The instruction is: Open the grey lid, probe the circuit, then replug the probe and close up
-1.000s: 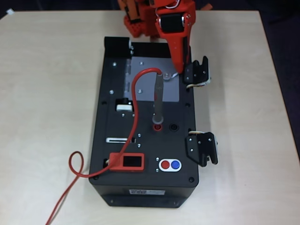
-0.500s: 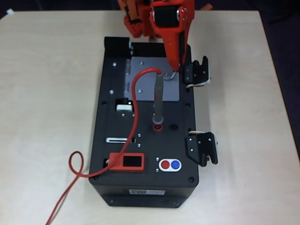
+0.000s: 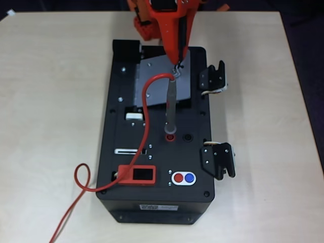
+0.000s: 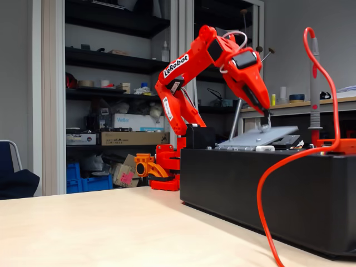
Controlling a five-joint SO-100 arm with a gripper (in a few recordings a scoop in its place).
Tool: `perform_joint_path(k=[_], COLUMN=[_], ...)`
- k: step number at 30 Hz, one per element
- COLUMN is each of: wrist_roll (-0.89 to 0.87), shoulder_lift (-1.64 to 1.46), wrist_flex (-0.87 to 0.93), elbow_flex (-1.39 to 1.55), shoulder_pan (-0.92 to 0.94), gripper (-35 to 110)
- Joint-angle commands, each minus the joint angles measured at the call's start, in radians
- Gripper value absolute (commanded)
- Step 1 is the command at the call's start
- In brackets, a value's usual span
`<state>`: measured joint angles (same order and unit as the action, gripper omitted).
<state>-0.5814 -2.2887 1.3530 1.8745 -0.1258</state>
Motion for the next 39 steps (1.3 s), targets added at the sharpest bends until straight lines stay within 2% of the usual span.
perform_joint_path(k=[1, 11, 19, 29, 39], wrist_roll=[-0.003, -0.003, 0.023, 0.081, 0.135], shoulder_lift=[0.000, 0.003, 0.005, 0.002, -0.018], wrist_flex=[0.038, 0.163, 0.187, -0.011, -0.135], elbow_flex=[-0.072, -0.232, -0.293, -0.150, -0.038], shoulder_pan=[0.037, 0.143, 0.311, 0.508, 0.548], gripper=[0, 0, 0, 2, 20])
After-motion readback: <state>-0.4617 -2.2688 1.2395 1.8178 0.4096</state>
